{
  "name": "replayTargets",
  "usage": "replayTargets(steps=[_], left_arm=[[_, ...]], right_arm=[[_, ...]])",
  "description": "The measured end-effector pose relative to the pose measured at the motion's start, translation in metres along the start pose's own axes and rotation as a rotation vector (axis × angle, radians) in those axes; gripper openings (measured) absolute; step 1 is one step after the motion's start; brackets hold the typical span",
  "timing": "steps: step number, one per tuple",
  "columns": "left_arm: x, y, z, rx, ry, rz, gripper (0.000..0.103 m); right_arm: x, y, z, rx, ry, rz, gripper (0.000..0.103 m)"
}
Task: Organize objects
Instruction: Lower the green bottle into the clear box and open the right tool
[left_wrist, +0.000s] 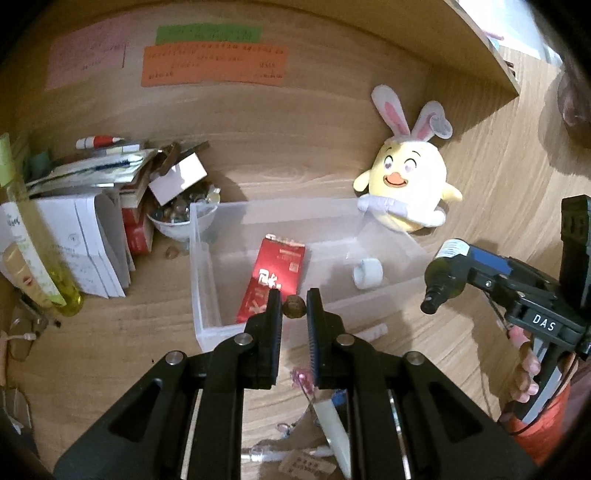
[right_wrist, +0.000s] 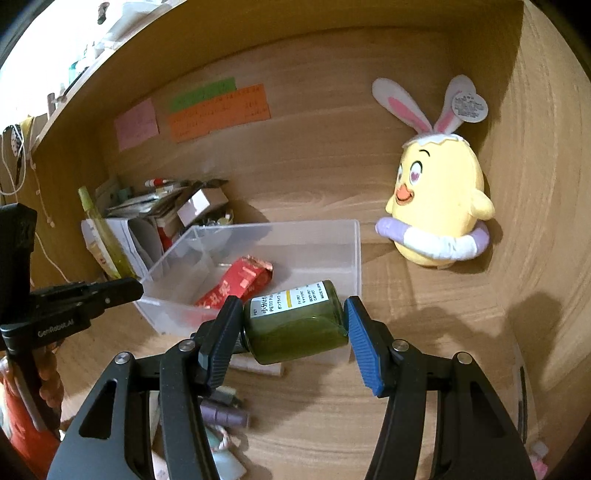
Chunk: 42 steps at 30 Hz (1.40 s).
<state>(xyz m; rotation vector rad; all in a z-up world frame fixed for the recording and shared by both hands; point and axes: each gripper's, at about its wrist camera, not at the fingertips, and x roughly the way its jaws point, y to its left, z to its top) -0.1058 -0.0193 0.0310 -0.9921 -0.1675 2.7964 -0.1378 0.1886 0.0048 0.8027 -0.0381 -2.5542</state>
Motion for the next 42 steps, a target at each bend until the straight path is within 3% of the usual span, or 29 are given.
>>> replayTargets(steps=[13,26,34,37,39,42], left_arm=[[0.034,0.014,0.013,-0.027,0.049,0.008,0.012],[0.067,0.022,0.009,-0.046,0.113,0.006,0.012],[0.070,0.018,0.007,-0.022,0.104,0.021,0.012],[0.069,0.017,0.007,-0.017,0.106,0.021,0.021],[0.068,0.017,0.007,-0.023,0.103,0.021,0.037],[0.063,0.015,0.007,-0.020,0.091,0.026,0.040]], right_arm=[[0.038,0.004,0.025,-0.022,0.007,-0.017,0.054],[0.073,0.012,0.019,-0.070,0.069,-0.067,0.054],[0.092,0.017,0.013,-0.094,0.123,-0.088,0.053],[0.096,0.017,0.012,-0.096,0.137,-0.089,0.053],[0.098,0.017,0.011,-0.097,0.147,-0.091,0.053],[0.099,0.017,0.010,-0.094,0.155,-0.093,0.053]])
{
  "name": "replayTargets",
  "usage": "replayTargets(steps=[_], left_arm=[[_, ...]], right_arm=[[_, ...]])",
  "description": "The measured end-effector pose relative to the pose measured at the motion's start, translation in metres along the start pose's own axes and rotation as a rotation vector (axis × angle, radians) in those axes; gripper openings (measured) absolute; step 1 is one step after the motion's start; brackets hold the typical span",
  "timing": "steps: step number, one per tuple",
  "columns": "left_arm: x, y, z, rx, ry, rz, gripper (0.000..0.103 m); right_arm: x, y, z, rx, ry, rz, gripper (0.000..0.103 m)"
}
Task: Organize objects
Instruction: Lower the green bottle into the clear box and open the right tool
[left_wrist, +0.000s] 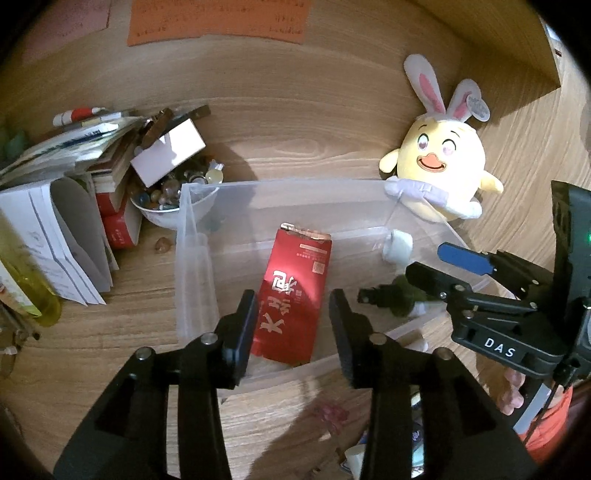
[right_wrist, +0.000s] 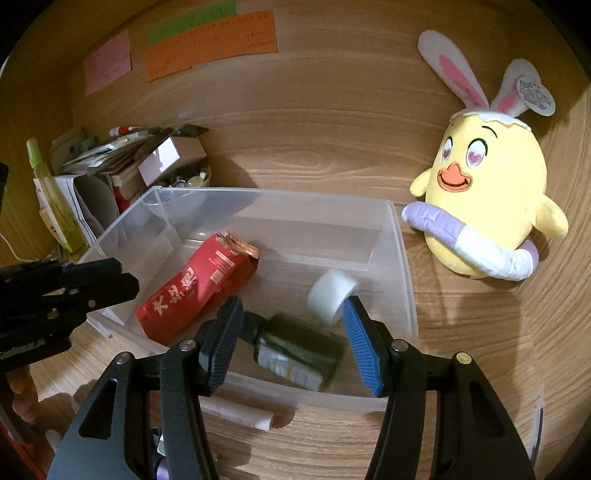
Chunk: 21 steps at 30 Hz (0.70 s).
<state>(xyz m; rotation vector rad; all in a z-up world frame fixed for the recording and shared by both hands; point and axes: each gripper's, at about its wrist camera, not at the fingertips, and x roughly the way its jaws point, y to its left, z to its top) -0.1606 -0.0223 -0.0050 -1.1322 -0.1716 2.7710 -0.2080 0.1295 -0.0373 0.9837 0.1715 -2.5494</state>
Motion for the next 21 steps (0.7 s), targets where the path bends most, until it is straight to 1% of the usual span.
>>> replayTargets(steps=[4,6,8,9,14,21], left_arm=[[-0.009,-0.001,0.002,-0.003,-0.014,-0.008,0.047],[-0.014,-0.002,0.002,0.000,-0.023,-0.002,0.053],[-0.019,-0.003,0.001,0.004,-0.033,0.009,0.058],[-0.022,-0.003,0.000,0.006,-0.038,0.012,0.060],[-0.037,-0.006,-0.009,0.012,-0.051,0.024,0.069],[-0.056,-0.005,-0.025,0.010,-0.068,0.042,0.077]], right_arm=[[-0.001,0.001,0.001,-0.003,0.003,-0.003,0.053],[-0.001,0.001,0.001,-0.001,0.007,-0.006,0.056],[-0.002,0.000,0.001,0.002,0.007,-0.006,0.063],[-0.003,0.000,0.001,0.004,0.005,-0.007,0.065],[-0.012,0.001,-0.002,0.004,-0.004,-0.004,0.065],[-0.028,0.000,-0.008,0.011,-0.020,0.001,0.070]])
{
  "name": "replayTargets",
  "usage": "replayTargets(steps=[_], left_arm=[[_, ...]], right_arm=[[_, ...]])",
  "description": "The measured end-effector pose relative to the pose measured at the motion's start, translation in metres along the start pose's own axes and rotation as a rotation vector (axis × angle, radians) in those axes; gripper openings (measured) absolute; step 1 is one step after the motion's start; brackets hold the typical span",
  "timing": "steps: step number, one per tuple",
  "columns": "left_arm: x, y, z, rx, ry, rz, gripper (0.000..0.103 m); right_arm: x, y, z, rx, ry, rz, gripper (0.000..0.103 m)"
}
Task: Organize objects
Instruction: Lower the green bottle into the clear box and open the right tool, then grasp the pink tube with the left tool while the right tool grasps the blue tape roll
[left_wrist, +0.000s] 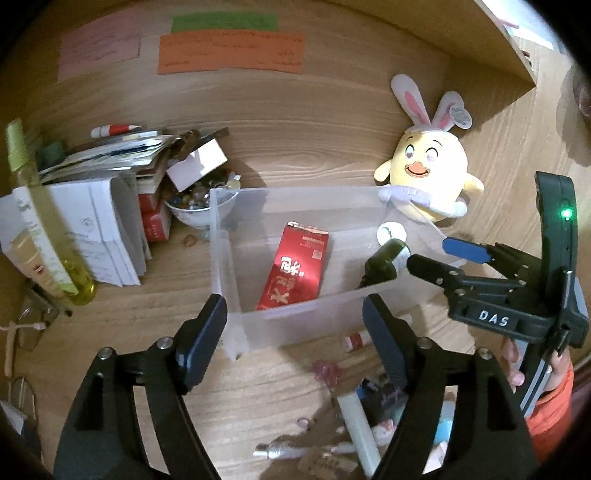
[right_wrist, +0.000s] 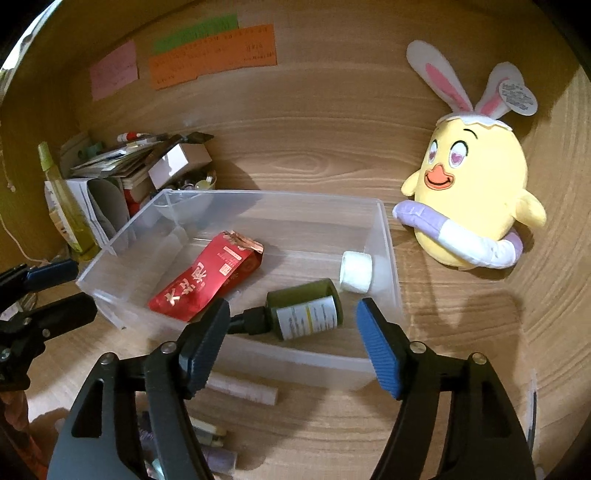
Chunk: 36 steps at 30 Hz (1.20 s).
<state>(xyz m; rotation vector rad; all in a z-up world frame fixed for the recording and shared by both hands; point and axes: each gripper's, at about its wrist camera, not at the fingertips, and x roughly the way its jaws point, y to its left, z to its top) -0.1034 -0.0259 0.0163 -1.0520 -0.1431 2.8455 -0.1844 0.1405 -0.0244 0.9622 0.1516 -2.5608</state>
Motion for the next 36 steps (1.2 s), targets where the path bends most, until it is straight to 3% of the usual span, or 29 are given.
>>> replayTargets(steps=[7,13,36], left_arm=[[-0.010,0.004,-0.020,-0.011,0.023,0.001,0.078],[-0.010,-0.001,-0.040,-0.002,0.071,-0.010,0.078],[-0.033,-0.018,-0.114,-0.018,0.191,-0.084,0.078]], right_arm=[[-0.027,0.000,-0.009,0.000,-0.039,-0.004,0.077],[-0.046,0.002,-0.024,-0.001,-0.047,0.010,0.077],[-0.080,0.018,-0.109,0.039,0.057,0.149,0.077]])
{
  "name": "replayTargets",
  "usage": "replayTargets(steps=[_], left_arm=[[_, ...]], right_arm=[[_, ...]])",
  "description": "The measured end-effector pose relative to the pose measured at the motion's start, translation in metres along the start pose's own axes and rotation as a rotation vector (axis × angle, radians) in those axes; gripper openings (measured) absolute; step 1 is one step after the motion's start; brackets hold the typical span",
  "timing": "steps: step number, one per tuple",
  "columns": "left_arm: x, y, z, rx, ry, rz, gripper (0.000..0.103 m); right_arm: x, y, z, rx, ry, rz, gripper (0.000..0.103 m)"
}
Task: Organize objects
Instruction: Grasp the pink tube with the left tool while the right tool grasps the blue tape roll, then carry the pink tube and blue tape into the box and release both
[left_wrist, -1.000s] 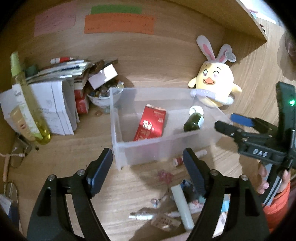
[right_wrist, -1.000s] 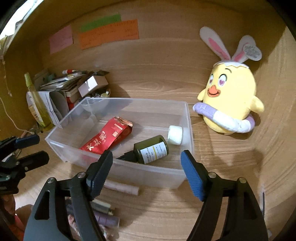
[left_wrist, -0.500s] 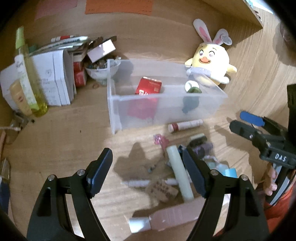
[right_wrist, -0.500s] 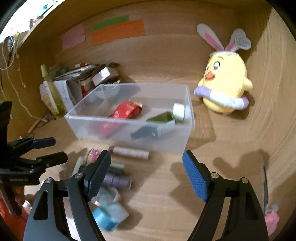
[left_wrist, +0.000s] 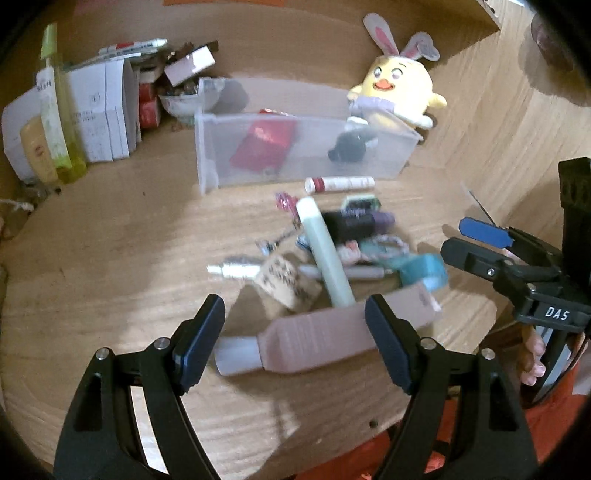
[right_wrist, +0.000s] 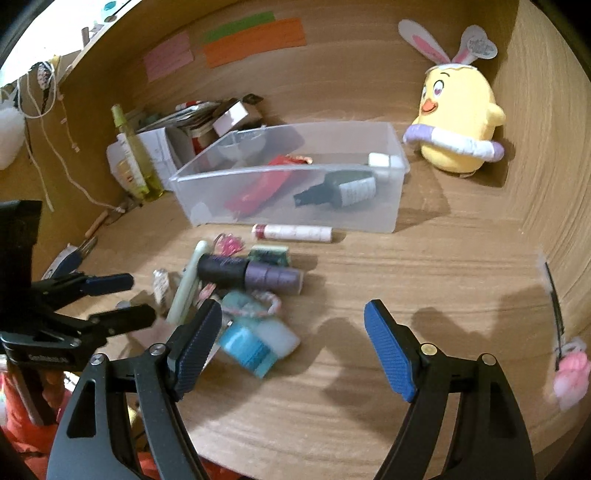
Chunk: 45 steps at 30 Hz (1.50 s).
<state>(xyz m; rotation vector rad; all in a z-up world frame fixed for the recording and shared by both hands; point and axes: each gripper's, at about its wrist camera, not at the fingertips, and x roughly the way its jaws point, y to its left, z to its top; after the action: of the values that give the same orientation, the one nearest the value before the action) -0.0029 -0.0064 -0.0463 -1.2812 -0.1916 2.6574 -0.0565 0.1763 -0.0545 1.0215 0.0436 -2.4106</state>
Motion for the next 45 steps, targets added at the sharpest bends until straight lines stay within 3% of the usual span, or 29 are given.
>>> replayTargets(steps=[3,8,17,21,25,27,30,33,37,45], left_arm=[[0.002,0.001,-0.005,-0.009,0.003,-0.017,0.080],[0.000,0.009,-0.011,-0.048,0.006,-0.037,0.080],[-0.026,0.023,-0.024,-0.057,-0.022,-0.015,0.080],[-0.023,0.030,-0.031,-0.069,0.005,0.005,0.080],[-0.025,0.035,-0.034,-0.097,-0.024,0.003,0.078],[-0.025,0.036,-0.033,-0.110,-0.038,-0.012,0.072],[-0.023,0.034,-0.033,-0.092,-0.043,-0.019,0.048],[-0.022,0.032,-0.035,-0.072,-0.047,-0.027,0.035],[-0.023,0.031,-0.036,-0.076,-0.054,-0.029,0.035],[-0.033,0.031,-0.034,-0.102,-0.073,-0.049,0.033]], right_arm=[[-0.001,0.004,-0.006,-0.006,0.005,0.019,0.076],[0.006,0.008,-0.014,-0.010,0.039,0.033,0.058],[0.011,0.011,-0.021,-0.015,0.067,0.058,0.040],[0.014,0.014,-0.021,-0.021,0.071,0.059,0.036],[0.015,0.019,-0.021,-0.029,0.070,0.052,0.034],[0.016,0.021,-0.021,-0.036,0.070,0.043,0.034],[0.016,0.022,-0.021,-0.040,0.068,0.035,0.029],[0.016,0.022,-0.021,-0.041,0.067,0.023,0.021],[0.017,0.018,-0.021,-0.028,0.068,0.025,0.016],[0.008,0.017,-0.019,-0.028,0.042,0.026,0.016]])
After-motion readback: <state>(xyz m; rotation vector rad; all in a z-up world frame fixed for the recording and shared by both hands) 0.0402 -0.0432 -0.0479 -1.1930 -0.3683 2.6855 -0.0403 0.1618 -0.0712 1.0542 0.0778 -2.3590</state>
